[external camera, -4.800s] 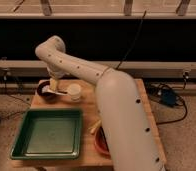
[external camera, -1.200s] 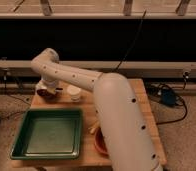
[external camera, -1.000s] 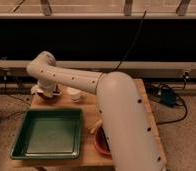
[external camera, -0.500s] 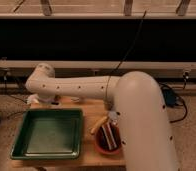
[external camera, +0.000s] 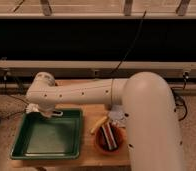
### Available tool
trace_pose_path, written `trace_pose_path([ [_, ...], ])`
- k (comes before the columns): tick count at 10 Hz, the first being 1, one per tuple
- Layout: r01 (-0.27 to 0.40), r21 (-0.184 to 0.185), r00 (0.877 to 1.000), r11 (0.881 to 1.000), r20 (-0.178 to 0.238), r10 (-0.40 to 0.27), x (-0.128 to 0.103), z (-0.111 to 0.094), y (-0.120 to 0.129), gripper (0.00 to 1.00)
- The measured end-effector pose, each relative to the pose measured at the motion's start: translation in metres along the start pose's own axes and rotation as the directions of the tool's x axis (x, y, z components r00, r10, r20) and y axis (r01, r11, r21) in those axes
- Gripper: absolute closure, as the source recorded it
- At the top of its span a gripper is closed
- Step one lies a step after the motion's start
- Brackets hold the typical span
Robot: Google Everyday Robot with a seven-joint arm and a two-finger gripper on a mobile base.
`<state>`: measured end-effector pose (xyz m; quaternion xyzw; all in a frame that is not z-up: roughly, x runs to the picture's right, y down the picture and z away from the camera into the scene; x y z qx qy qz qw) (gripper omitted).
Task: Wipe tray with brush
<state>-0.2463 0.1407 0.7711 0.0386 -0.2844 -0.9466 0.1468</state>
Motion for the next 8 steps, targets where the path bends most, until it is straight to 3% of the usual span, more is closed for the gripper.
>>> trace_pose_path([
  [5, 0.049, 0.065, 0.998, 0.997, 0.047, -0.052, -0.044, 0.014, -0.012, 1.0],
  [8, 0.145, 0.129, 0.988, 0.981, 0.042, -0.152, -0.057, 0.028, -0.024, 1.0],
])
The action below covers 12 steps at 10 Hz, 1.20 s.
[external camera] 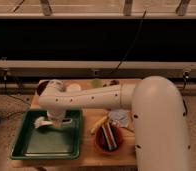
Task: Wipe tray with brush
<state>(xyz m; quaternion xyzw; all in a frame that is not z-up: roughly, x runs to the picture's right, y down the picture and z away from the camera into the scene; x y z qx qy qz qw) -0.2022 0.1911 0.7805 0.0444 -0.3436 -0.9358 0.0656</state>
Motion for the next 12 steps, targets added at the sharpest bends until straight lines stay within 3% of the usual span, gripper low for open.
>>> trace_pose_path([
  [8, 0.021, 0.018, 1.0, 1.0, -0.004, -0.021, -0.002, 0.004, 0.001, 1.0],
  [12, 0.097, 0.065, 0.995, 0.993, -0.018, -0.096, 0.012, 0.033, -0.021, 1.0],
])
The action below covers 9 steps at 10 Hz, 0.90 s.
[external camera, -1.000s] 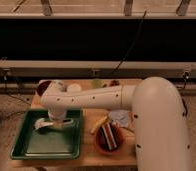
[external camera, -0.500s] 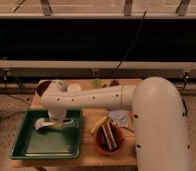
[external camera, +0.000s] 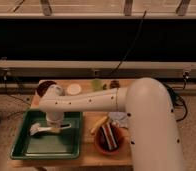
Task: Wipe tray with brush
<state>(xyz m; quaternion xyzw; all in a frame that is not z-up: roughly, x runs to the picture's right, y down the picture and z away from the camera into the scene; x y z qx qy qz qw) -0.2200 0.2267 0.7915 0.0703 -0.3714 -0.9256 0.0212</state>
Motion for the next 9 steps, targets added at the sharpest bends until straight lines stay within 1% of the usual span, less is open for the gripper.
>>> trace_pose_path([
  [1, 0.02, 0.009, 1.0, 1.0, -0.002, -0.02, 0.0, 0.003, -0.011, 1.0],
  [2, 0.039, 0.018, 0.999, 0.999, -0.007, -0.039, 0.0, 0.005, -0.026, 1.0],
  [4, 0.052, 0.028, 0.999, 0.998, -0.009, -0.052, -0.009, 0.006, -0.047, 1.0],
  [6, 0.052, 0.034, 0.999, 0.998, 0.002, -0.052, -0.028, 0.005, -0.064, 1.0],
  [9, 0.015, 0.02, 0.999, 1.0, 0.036, -0.016, -0.064, -0.007, -0.067, 1.0],
])
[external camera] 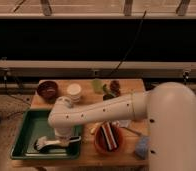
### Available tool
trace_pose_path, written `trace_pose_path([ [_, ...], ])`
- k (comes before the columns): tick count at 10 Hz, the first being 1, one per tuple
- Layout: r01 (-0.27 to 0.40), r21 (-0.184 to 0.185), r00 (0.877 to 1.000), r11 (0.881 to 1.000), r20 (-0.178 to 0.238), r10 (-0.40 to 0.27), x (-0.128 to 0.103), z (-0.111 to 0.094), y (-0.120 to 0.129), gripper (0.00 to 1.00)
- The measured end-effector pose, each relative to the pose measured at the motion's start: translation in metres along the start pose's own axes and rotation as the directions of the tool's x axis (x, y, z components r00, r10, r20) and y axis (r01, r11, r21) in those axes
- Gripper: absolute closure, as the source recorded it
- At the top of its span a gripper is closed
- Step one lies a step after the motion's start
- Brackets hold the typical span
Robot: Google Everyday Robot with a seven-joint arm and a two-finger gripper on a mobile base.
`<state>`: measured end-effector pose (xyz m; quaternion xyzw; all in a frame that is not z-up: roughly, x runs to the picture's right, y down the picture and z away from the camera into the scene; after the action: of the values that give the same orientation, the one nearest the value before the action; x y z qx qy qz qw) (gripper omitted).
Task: Wipe tray with brush
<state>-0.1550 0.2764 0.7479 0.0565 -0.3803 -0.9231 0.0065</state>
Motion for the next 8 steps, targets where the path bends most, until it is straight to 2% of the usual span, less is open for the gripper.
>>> trace_pose_path([
  [3, -0.067, -0.019, 0.997, 0.998, 0.035, 0.068, -0.038, -0.013, 0.007, 1.0],
  [7, -0.123, -0.027, 0.99, 0.992, 0.07, 0.125, -0.043, -0.012, 0.028, 1.0],
  [8, -0.143, -0.038, 0.986, 0.989, 0.08, 0.146, -0.041, -0.011, 0.045, 1.0],
])
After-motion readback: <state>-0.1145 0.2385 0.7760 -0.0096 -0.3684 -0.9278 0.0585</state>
